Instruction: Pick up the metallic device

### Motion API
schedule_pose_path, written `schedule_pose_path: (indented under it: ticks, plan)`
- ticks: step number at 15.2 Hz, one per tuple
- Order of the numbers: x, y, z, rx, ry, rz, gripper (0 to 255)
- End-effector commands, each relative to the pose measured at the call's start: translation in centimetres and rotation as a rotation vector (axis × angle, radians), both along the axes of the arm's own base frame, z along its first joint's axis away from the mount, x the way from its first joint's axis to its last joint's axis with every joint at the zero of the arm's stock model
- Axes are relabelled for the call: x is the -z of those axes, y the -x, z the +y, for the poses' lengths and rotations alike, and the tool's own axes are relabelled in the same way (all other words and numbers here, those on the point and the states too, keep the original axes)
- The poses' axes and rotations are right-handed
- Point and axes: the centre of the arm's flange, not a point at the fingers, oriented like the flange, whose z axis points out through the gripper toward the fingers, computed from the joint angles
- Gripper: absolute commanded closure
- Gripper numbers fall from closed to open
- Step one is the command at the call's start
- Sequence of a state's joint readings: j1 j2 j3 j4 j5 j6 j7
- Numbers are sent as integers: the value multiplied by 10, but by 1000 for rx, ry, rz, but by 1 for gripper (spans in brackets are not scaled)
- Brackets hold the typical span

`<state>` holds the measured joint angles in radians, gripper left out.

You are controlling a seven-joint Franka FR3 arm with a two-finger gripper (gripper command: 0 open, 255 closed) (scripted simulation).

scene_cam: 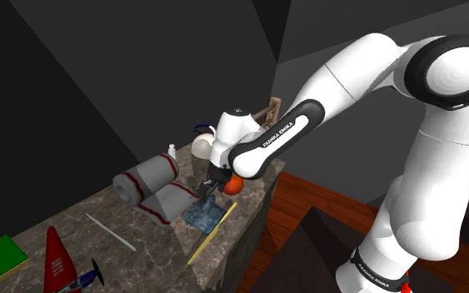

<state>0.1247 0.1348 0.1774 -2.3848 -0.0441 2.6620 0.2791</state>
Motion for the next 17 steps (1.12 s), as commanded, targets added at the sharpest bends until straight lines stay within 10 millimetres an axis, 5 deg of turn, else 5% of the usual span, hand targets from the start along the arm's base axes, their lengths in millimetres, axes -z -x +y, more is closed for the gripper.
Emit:
schedule_pose_path:
  ticks: [1, 5, 6, 17]
  plan:
    - [10, 0, -1, 0, 0, -1, 0]
    - [24, 0, -1, 0, 0, -1, 0]
    - [22, -2, -2, 0, 0, -1, 255]
    - [13, 0, -1, 0, 0, -1, 255]
